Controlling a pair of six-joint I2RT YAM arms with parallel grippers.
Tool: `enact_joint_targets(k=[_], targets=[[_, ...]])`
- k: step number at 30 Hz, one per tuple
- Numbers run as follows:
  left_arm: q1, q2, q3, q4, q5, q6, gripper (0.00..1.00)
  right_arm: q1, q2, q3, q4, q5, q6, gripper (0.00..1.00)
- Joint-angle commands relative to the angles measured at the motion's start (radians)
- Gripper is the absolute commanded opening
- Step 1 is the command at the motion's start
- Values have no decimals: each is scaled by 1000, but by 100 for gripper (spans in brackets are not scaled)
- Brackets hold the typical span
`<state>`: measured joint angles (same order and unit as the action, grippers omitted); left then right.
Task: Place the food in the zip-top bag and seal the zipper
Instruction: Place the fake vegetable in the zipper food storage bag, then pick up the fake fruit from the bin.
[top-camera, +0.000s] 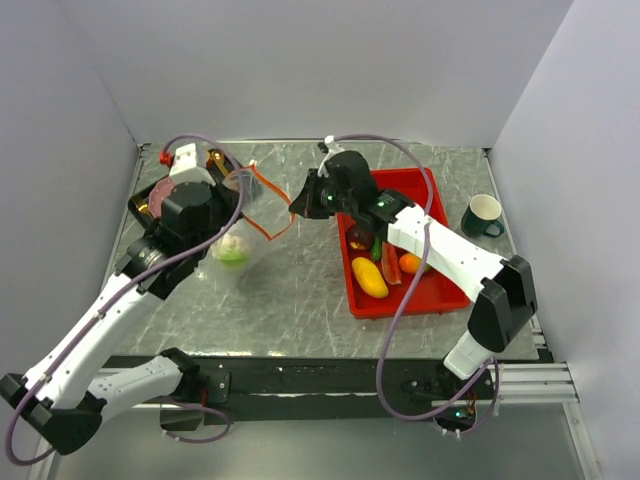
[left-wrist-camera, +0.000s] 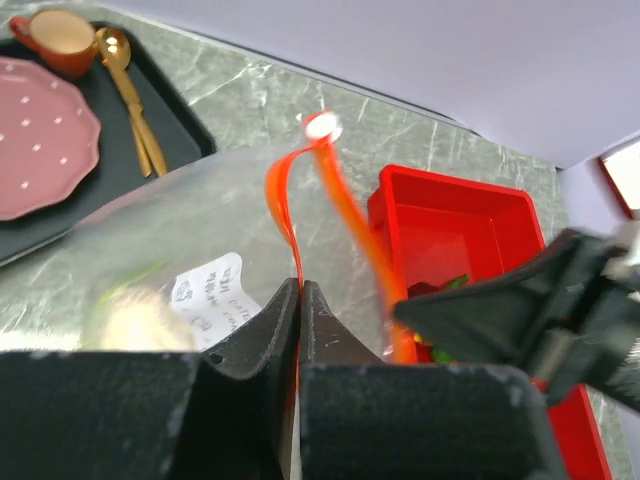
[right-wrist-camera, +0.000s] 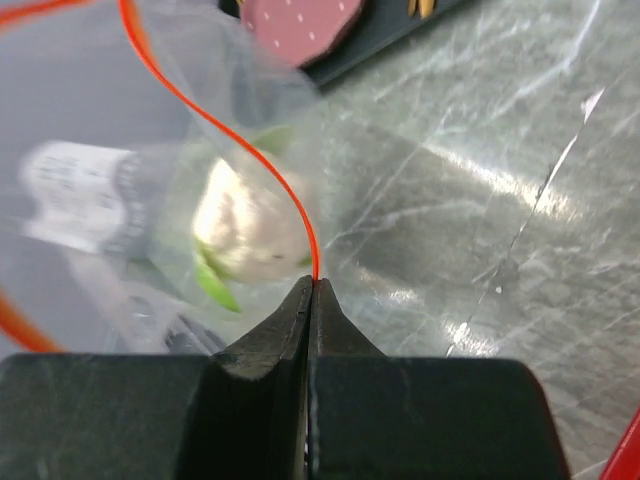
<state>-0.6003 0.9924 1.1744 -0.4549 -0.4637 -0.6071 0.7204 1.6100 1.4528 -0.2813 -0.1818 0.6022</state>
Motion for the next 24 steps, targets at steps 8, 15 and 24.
enact_joint_targets(k=[8, 15, 24], targets=[[17, 196, -111, 80, 192, -16, 1, 10, 35, -169, 25, -1, 44, 11], [17, 195, -165, 143, 272, -34, 1, -4, -84, -238, -68, 255, 25, 63], [19, 175, -144, 144, 283, -5, 1, -53, -321, -380, -200, 510, 28, 66]])
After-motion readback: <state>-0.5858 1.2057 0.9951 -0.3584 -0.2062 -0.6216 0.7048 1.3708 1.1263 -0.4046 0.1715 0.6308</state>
